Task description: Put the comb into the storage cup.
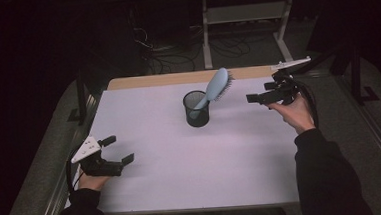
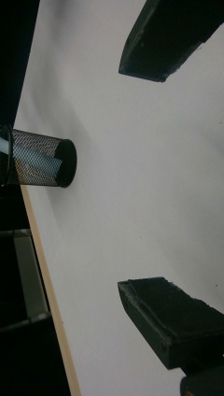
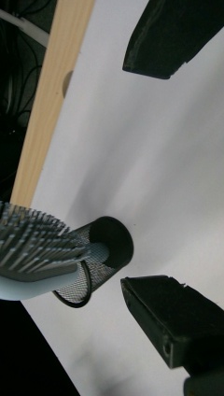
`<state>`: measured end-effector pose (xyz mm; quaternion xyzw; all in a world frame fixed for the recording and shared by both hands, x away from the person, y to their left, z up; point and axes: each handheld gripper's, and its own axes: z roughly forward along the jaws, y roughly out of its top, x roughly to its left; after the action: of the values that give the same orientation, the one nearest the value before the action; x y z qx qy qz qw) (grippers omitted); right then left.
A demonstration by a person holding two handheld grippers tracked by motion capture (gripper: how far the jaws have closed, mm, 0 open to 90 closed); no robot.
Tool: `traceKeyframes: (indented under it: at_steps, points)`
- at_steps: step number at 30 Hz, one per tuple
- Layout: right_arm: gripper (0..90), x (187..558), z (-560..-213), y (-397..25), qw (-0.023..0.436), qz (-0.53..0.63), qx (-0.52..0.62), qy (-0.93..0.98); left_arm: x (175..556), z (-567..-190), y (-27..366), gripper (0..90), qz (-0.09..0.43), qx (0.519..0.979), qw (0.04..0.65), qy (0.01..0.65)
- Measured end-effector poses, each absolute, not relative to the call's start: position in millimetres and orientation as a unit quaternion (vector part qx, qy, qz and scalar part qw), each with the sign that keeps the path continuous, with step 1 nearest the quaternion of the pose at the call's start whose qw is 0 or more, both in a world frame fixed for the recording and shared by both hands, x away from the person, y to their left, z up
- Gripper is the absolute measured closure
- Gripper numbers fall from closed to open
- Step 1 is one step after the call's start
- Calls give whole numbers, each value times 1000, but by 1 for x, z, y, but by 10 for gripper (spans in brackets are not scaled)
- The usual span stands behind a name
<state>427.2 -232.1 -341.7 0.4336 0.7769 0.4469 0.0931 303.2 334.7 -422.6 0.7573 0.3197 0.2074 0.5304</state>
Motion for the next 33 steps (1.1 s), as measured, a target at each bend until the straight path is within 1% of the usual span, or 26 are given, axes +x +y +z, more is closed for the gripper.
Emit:
traceKeyframes:
  at_steps: [33]
  points:
    - [0,386,-384,-259,75,465,431,770,303,-424,335,0,205,759,527,322]
